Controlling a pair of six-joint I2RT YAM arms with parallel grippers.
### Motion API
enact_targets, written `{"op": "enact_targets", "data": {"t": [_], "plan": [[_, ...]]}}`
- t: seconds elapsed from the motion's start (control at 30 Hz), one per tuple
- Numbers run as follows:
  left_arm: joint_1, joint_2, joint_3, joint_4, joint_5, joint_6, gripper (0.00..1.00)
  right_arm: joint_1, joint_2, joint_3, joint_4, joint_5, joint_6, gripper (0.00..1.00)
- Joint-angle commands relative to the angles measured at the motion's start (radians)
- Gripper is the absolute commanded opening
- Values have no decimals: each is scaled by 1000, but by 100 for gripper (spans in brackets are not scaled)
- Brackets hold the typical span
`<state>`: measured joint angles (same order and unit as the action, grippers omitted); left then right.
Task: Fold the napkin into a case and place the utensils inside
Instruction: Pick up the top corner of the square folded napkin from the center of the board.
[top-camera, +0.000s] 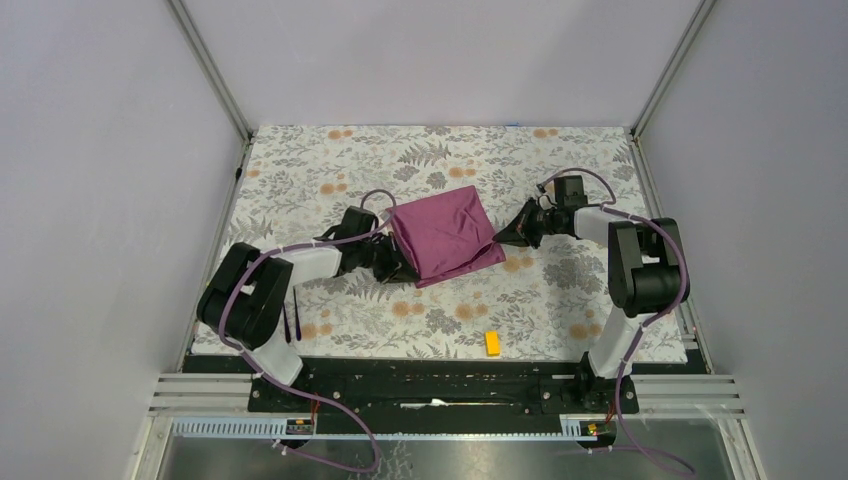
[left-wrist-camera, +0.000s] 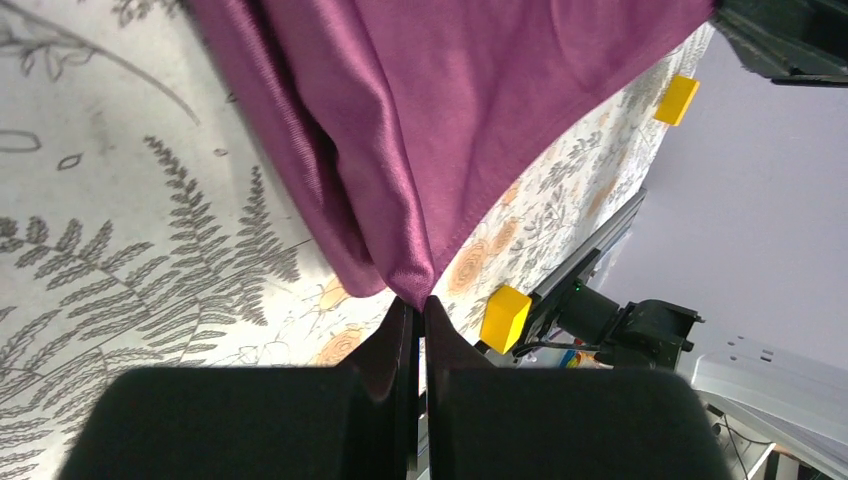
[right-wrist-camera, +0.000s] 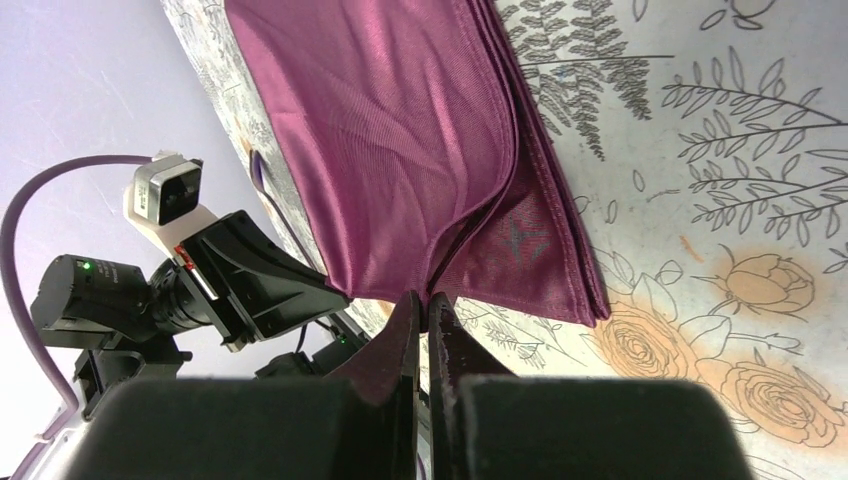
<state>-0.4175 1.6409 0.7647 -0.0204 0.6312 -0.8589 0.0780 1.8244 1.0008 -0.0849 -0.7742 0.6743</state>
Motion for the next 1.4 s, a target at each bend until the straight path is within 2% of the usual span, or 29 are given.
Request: {"op": "enact_targets", "data": {"t": [0.0, 0.73, 0.9, 0.97, 1.03, 1.1, 1.17, 1.2, 1.27, 1.37], "plan": [[-3, 8, -34, 48, -3, -2, 1, -4, 14, 14, 7, 17, -24, 0], [-15, -16, -45, 58, 49, -2, 10, -3, 27, -25, 19, 56, -38, 0], [-23, -8, -46, 101, 83, -28, 13, -3, 27, -24, 19, 59, -37, 0], [-29, -8, -51, 113, 94, -28, 18, -4, 25, -24, 17, 64, -37, 0], [-30, -20, -59, 106, 115, -15, 29, -3, 19, -12, -17, 85, -61, 0], [-30, -64, -85, 73, 114, 6, 42, -3, 0, 12, -97, 140, -104, 7], [-25, -136, -119, 8, 92, 37, 52, -3, -32, 37, -186, 222, -155, 20], [-17, -172, -121, -56, 71, 61, 53, -3, -51, 46, -220, 245, -177, 29], [16, -241, -111, -177, 25, 115, 54, 0, -94, 54, -270, 234, -211, 41], [93, -312, -63, -308, -9, 171, 54, 16, -162, 87, -346, 272, -275, 50]]}}
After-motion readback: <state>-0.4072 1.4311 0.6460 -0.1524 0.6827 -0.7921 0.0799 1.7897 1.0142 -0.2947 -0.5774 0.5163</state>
